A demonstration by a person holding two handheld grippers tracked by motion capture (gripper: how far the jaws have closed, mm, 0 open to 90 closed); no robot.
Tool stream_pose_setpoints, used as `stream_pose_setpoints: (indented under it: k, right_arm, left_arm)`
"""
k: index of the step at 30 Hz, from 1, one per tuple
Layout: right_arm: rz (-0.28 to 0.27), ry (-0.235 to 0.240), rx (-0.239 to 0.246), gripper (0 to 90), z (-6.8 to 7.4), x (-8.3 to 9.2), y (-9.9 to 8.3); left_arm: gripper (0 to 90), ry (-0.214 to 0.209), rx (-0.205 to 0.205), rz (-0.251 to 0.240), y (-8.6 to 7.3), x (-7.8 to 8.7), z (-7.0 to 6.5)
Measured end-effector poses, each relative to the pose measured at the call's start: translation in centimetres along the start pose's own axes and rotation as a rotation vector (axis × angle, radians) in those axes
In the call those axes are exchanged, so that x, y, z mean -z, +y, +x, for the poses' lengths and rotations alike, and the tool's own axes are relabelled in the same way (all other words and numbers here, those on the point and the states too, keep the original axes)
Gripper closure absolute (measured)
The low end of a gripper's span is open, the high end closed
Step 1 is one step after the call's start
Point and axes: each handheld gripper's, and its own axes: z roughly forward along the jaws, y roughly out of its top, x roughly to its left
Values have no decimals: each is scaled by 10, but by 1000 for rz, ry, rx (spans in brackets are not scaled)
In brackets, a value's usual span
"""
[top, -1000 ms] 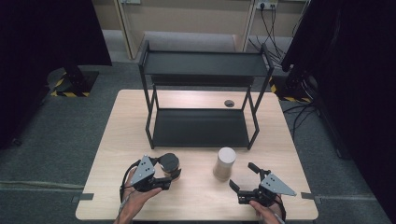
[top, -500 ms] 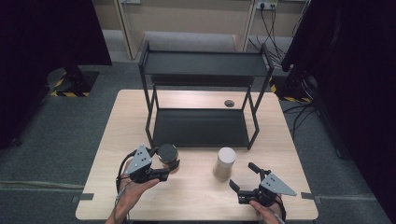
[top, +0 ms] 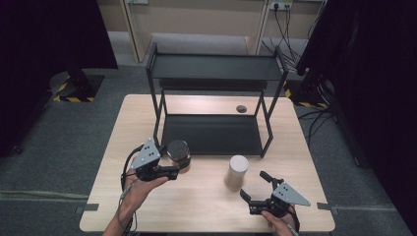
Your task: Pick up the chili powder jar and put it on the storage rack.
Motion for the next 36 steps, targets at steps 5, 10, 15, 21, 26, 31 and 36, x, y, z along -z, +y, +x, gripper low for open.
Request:
stream_pose_setpoints:
  k: [5, 10, 15, 21, 26, 31, 36]
  right_arm:
    - [-2, -1, -4, 6, 0, 0, -1]
    - [1, 2, -2, 6, -1, 0, -1]
    - [0, 0, -4, 6, -1, 0, -1]
    - [-2, -2, -7, 6, -1, 1, -1]
    - [-2, -2, -11, 6, -2, 1, -2]
    - [-2, 0, -16, 6, -3, 1, -2]
    - [-2, 0, -16, 6, -3, 1, -2]
  left_arm:
    - [319, 4, -4, -2, 13, -1, 4]
    - [319, 3, -8, 14, 32, -4, 9]
    - [319, 8, -12, 16, 45, -7, 13]
    - [319, 11, -15, 15, 62, -9, 18]
    - [319, 24, -11, 11, 76, -11, 20]
    - [319, 42, -8, 16, 90, -11, 22]
    - [319, 54, 7, 14, 105, -10, 29]
